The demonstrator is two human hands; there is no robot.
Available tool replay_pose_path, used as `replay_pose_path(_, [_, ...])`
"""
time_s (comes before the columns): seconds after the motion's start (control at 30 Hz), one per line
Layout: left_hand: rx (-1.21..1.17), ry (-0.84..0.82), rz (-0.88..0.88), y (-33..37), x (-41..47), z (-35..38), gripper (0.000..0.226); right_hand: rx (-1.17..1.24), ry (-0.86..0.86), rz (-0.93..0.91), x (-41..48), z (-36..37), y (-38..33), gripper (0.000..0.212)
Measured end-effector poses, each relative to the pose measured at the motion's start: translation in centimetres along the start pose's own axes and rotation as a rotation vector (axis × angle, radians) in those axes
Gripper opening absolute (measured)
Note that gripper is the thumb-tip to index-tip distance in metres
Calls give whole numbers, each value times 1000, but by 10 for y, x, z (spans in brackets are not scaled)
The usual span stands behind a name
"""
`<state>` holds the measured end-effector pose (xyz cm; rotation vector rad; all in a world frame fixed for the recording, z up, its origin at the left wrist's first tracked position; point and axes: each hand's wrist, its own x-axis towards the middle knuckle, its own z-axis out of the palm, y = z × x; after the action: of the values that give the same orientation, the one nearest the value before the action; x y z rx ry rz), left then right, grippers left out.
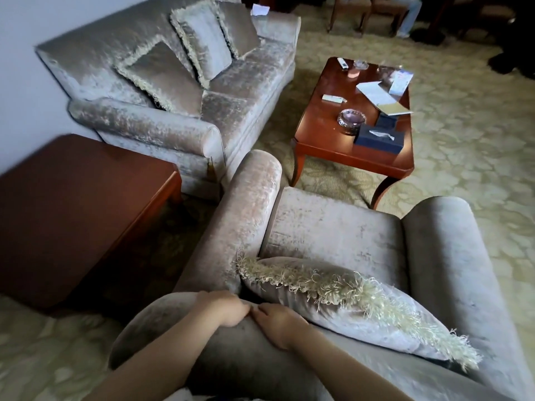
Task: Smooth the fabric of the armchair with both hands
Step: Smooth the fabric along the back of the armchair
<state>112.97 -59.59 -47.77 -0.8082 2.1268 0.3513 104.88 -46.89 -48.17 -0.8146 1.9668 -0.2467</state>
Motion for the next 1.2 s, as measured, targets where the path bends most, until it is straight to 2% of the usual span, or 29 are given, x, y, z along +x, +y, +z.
replay_pose_path(0.17, [-69, 101, 35, -10, -3, -1, 64, -142, 66, 6, -10, 1, 4, 49])
replay_pose_path(0.33, [-85, 164, 155, -19, -18, 14, 73, -135, 178, 71, -28, 9, -1, 56])
replay_pose_path(0.43, [-10, 210, 228, -25, -23, 19, 67, -107, 275, 113, -40, 14, 2, 59])
replay_pose_path(0.5, [19, 230, 255, -29, -26, 23, 78, -90, 309, 127, -47, 17, 3, 60])
replay_pose_path(0.7, [74, 231, 353, -54, -43, 25, 86, -140, 354, 217, -64, 29, -10, 61])
replay_pose_path(0.87, [64, 278, 366, -73, -45, 27, 92, -176, 366, 300, -65, 35, -20, 63])
replay_pose_path(0.97, [39, 253, 370, -81, -45, 23, 91, -232, 359, 387, -60, 39, -32, 65])
replay_pose_path(1.1, [3, 204, 363, -84, -35, 18, 81, -282, 351, 287, -37, 47, -55, 62])
replay_pose_path(1.17, [-55, 162, 340, -84, -35, 12, 61, -261, 317, 223, -22, 47, -63, 54])
replay_pose_path(1.2, [-164, 152, 327, -84, -35, 11, 44, -253, 278, 202, -15, 46, -66, 50])
